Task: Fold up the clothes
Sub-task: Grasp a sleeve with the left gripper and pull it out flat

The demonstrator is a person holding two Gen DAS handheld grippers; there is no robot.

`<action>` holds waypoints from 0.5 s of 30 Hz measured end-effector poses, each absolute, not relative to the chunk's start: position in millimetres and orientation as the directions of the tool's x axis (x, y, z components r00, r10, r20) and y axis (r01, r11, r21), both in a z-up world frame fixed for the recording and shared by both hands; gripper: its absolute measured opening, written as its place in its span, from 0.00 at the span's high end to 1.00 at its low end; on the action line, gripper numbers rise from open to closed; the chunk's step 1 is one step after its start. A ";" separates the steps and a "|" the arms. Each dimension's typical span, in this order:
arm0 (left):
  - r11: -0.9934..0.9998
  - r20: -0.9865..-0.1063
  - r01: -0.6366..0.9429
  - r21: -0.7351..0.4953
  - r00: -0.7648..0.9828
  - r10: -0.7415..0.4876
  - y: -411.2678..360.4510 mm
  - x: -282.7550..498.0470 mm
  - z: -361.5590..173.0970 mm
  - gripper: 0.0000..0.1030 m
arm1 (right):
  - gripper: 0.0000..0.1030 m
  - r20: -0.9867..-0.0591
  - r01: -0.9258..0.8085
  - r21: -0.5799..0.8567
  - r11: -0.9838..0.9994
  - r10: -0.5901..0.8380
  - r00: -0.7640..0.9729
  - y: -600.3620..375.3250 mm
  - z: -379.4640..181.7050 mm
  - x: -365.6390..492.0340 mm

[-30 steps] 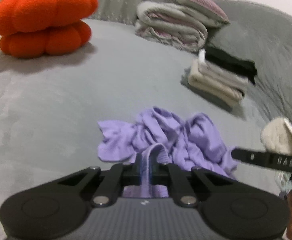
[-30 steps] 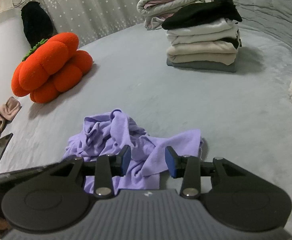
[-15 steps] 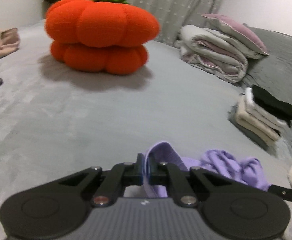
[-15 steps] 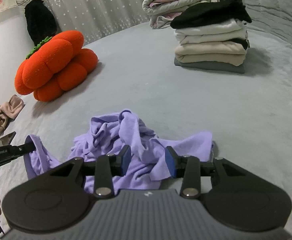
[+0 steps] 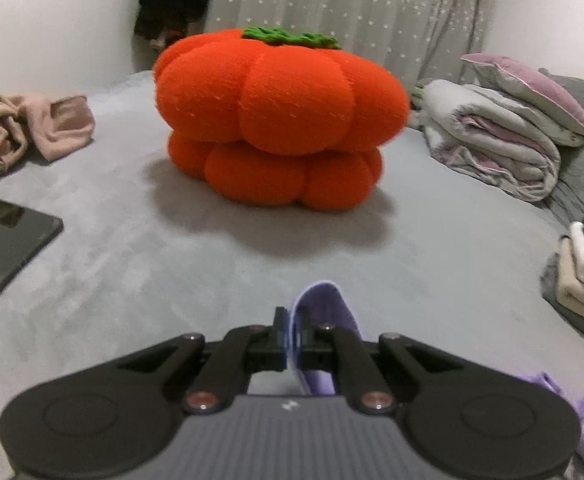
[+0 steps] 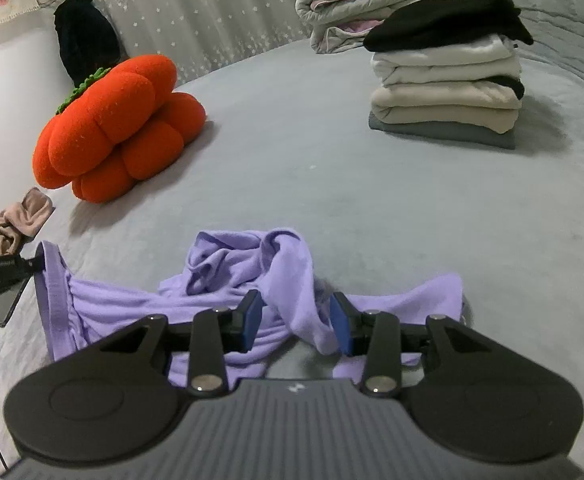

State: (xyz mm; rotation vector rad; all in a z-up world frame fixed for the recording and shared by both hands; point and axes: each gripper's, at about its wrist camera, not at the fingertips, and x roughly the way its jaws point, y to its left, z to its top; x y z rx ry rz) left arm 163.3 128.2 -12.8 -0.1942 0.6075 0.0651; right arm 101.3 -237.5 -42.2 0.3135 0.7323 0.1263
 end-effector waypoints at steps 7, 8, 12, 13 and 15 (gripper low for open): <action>0.976 -0.574 -0.174 -0.127 0.816 0.071 146.3 192.8 -11.9 0.97 | 0.59 -0.649 -0.015 0.313 0.950 0.225 0.726 -231.7 -45.7 111.4; 0.975 -0.576 -0.183 -0.124 0.813 0.079 148.8 196.9 -13.0 0.97 | 0.59 -0.650 -0.017 0.312 0.950 0.226 0.726 -231.0 -45.8 112.4; 0.971 -0.594 -0.207 -0.121 0.799 0.097 154.0 209.1 -21.4 0.97 | 0.59 -0.652 -0.020 0.311 0.950 0.229 0.723 -229.6 -47.1 116.7; 0.970 -0.599 -0.212 -0.121 0.795 0.099 154.7 211.7 -24.3 0.97 | 0.59 -0.653 -0.020 0.312 0.950 0.230 0.721 -229.5 -47.6 118.1; 0.967 -0.608 -0.220 -0.126 0.787 0.099 155.4 214.9 -33.4 0.97 | 0.59 -0.656 -0.020 0.313 0.950 0.231 0.718 -229.0 -48.8 120.1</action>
